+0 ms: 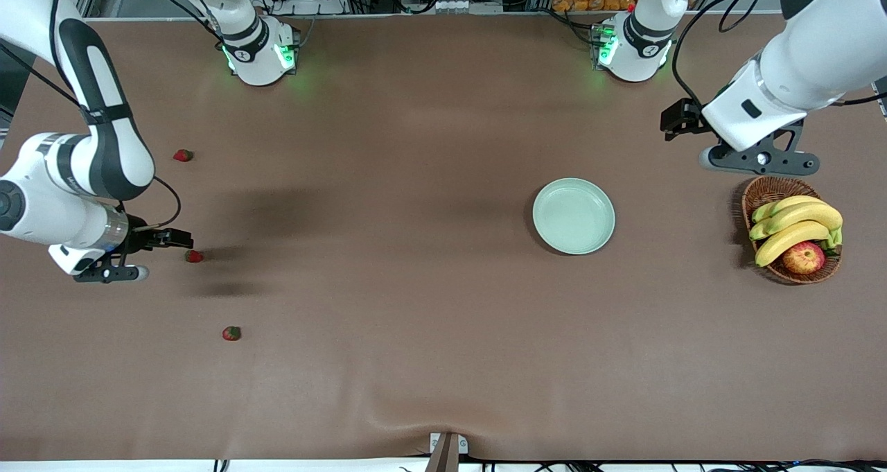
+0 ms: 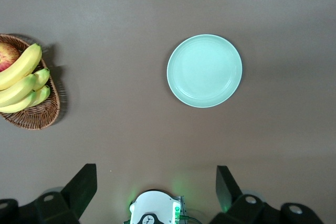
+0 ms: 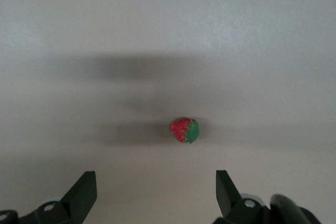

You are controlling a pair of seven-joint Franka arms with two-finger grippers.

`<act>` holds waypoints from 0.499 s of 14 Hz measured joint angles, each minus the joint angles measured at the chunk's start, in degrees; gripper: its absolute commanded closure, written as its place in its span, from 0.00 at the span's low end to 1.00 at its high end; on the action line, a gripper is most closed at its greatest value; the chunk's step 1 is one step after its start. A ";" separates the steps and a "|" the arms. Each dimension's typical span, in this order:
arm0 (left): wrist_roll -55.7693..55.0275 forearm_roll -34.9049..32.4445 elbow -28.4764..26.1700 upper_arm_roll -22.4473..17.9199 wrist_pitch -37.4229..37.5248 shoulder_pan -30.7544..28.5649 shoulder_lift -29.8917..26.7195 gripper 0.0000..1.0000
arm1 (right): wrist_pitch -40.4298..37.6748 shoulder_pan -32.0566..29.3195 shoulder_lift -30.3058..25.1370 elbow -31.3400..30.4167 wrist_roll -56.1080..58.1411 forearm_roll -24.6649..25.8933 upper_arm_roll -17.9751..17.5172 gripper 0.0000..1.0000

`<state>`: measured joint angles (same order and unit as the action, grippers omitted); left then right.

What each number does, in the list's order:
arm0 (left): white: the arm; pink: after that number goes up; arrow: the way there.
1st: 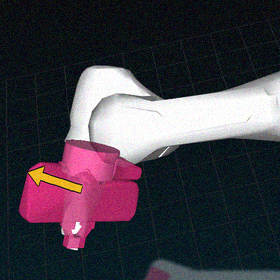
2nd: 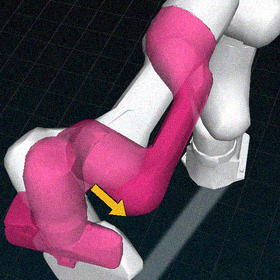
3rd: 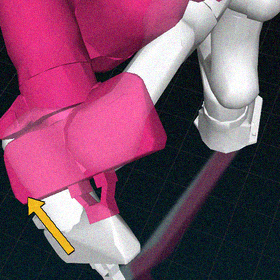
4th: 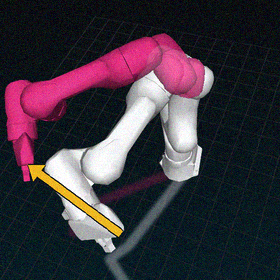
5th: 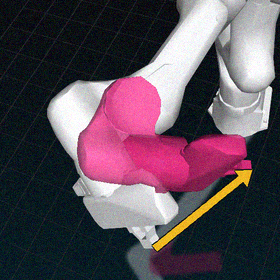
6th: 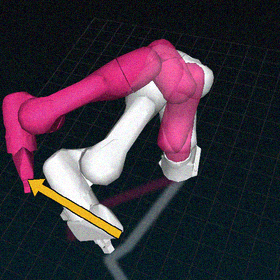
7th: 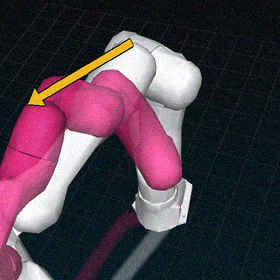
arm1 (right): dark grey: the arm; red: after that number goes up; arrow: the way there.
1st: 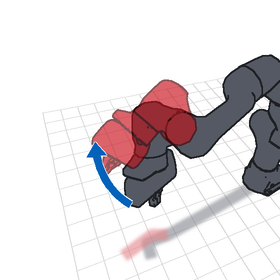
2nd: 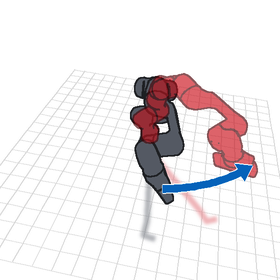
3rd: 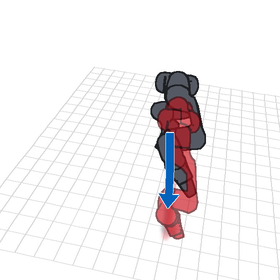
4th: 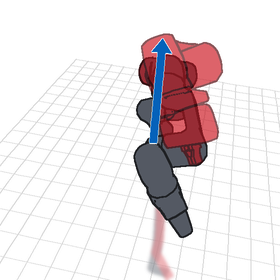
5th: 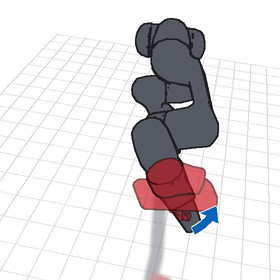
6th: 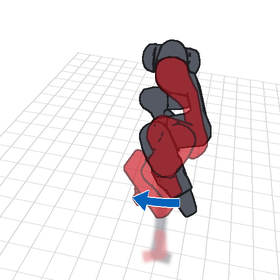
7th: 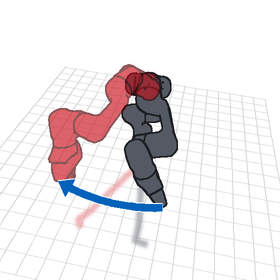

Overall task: Collect all strawberries into plate
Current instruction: 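Lower the right gripper and grasp the middle red strawberry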

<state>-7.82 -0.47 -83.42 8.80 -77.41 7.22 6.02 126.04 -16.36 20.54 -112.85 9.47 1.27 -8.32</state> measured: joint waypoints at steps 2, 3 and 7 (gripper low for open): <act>0.00 0.00 0.09 0.14 -0.03 0.01 0.04 0.00 | 3.22 -0.87 0.64 -2.14 1.00 0.00 0.00 0.00; 0.00 0.00 0.15 0.42 -0.03 0.03 0.03 0.00 | 4.46 -1.08 1.34 -2.54 1.19 0.01 0.01 0.04; -0.05 0.00 0.14 0.93 -0.03 0.03 0.04 0.00 | 9.46 -2.38 5.72 -2.83 2.10 0.32 0.12 0.25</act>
<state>-7.87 -0.47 -83.27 9.73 -77.44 7.25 6.07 135.50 -18.75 26.26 -115.68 11.58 1.59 -8.21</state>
